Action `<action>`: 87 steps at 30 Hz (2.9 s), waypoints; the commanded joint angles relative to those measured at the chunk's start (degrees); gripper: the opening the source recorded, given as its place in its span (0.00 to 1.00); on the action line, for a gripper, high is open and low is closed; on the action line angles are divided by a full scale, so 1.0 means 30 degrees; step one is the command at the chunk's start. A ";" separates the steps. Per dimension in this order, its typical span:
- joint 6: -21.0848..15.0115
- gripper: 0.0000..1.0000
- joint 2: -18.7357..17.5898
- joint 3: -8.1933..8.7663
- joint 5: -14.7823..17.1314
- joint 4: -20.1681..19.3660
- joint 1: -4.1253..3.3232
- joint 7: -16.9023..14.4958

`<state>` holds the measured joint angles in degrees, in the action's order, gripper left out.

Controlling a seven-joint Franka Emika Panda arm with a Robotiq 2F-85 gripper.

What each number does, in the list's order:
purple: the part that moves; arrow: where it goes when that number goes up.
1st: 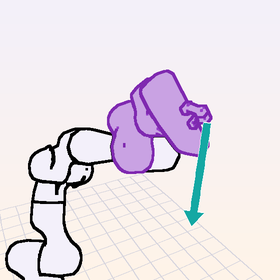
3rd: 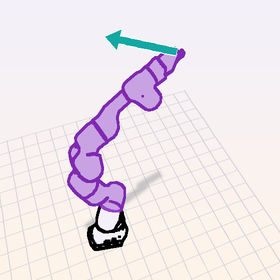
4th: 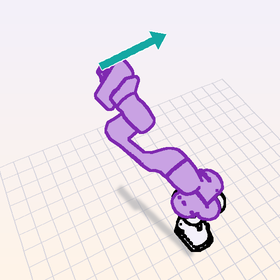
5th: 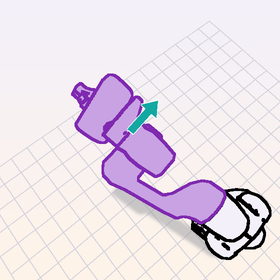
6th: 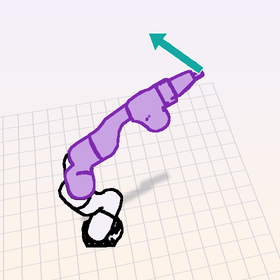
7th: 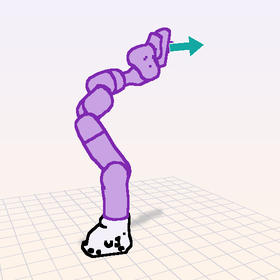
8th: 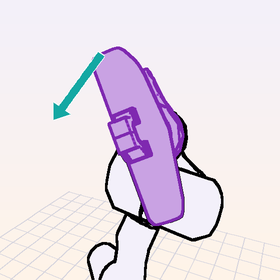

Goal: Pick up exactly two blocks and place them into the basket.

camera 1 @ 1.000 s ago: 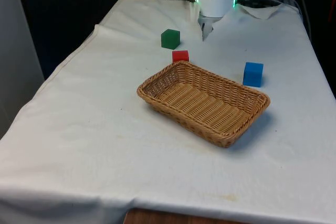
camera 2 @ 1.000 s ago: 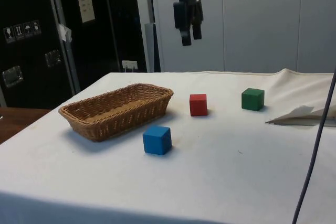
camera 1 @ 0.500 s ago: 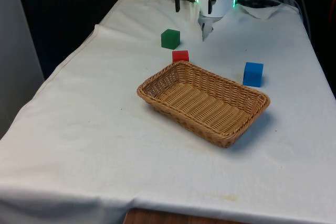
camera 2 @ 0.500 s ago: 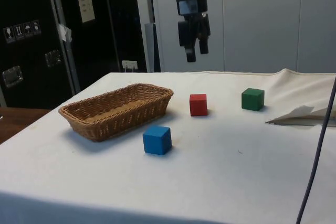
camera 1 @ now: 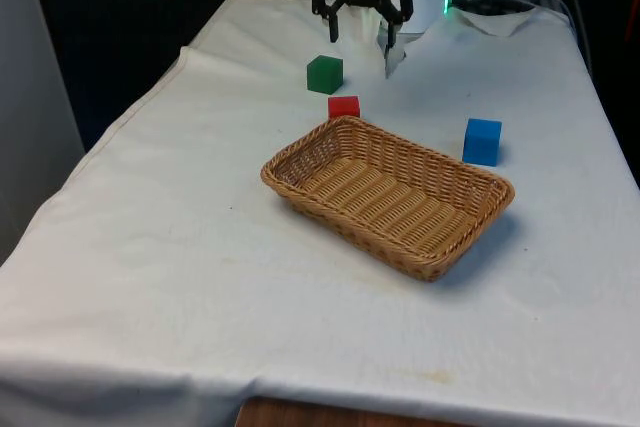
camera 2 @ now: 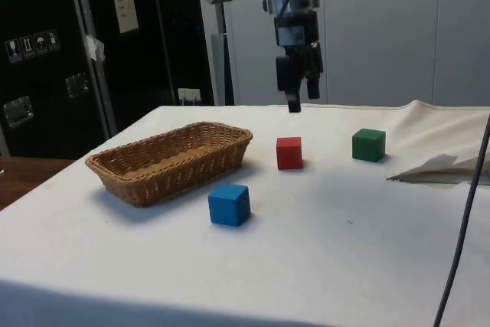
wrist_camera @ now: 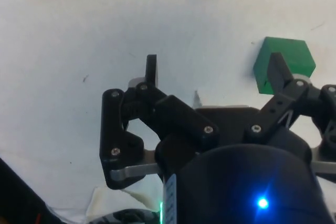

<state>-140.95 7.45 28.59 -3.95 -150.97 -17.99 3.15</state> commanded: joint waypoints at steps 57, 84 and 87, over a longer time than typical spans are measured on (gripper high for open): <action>-0.6532 1.00 -0.1222 0.6131 -0.3552 -0.5176 0.0649 -0.2273; -0.8212 1.00 -0.1604 0.6035 -0.2387 -0.5749 0.0401 -0.2158; -0.7964 1.00 -0.1776 0.5978 -0.2807 -0.5539 0.0516 -0.1910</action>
<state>-165.01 2.12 46.41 -12.32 -167.59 -16.44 -2.46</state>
